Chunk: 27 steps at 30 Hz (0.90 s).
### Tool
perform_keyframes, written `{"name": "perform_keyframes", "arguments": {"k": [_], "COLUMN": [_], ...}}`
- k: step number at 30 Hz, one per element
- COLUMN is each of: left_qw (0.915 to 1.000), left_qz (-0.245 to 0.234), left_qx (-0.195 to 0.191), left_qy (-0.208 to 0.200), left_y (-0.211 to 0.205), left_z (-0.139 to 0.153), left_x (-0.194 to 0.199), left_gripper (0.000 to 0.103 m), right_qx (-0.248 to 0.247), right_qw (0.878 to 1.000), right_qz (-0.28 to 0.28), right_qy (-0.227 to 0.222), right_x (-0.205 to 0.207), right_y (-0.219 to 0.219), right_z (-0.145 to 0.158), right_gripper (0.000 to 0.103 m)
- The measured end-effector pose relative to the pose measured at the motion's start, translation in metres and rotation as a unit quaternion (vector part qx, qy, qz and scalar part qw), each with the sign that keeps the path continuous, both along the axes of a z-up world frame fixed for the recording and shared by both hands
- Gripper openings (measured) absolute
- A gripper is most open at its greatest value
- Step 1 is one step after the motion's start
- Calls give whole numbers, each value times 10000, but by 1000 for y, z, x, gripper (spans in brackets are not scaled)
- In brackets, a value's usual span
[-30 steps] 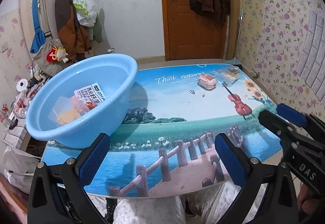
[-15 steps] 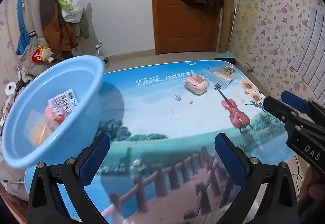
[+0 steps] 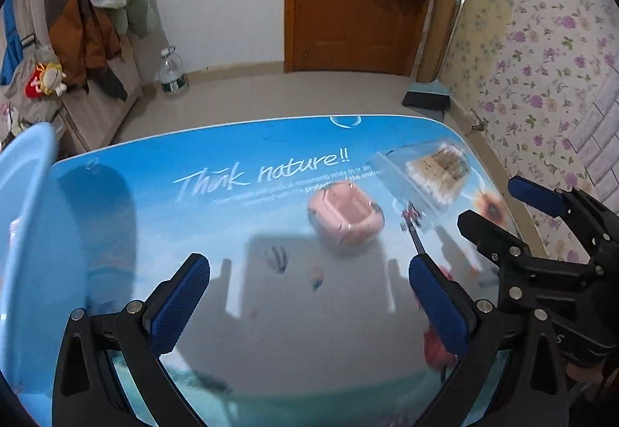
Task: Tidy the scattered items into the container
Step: 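Move right gripper to cotton swab bag while left gripper approaches pink case, then close right gripper on swab bag while left gripper grasps pink case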
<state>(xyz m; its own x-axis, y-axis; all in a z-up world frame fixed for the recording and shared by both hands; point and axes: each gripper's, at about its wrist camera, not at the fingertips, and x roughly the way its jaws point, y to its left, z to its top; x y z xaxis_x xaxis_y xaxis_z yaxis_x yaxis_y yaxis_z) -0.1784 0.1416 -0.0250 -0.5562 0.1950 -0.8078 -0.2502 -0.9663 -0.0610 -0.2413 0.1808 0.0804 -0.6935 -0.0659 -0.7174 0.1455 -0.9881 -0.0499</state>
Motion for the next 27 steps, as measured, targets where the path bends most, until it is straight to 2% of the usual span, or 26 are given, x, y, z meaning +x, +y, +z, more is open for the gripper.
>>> {"name": "perform_keyframes", "arguments": {"k": [5, 13, 17, 19, 22, 27], "left_qw": [9996, 9982, 9981, 9981, 9981, 9981], "left_qz": [178, 364, 374, 369, 375, 377], "left_qx": [64, 191, 174, 170, 181, 171], "left_qy": [-197, -444, -461, -453, -450, -460], "left_y": [11, 2, 2, 2, 2, 2], "left_z": [-8, -15, -17, -17, -17, -17], "left_x": [-23, -40, -38, -38, -36, -35], "left_gripper": [103, 103, 103, 103, 103, 103], "right_qx": [-108, -451, -292, -310, -172, 38], "right_qw": [9995, 9944, 9947, 9946, 9946, 9936], "right_qz": [257, 902, 908, 880, 893, 1003], "right_qy": [-159, -321, -375, -462, -498, -509], "right_x": [-27, -53, -61, -62, -62, -65], "right_y": [16, 21, 13, 11, 7, 2], "right_z": [-4, -2, -8, -14, -18, -20], "right_gripper": [72, 72, 72, 76, 77, 76]}}
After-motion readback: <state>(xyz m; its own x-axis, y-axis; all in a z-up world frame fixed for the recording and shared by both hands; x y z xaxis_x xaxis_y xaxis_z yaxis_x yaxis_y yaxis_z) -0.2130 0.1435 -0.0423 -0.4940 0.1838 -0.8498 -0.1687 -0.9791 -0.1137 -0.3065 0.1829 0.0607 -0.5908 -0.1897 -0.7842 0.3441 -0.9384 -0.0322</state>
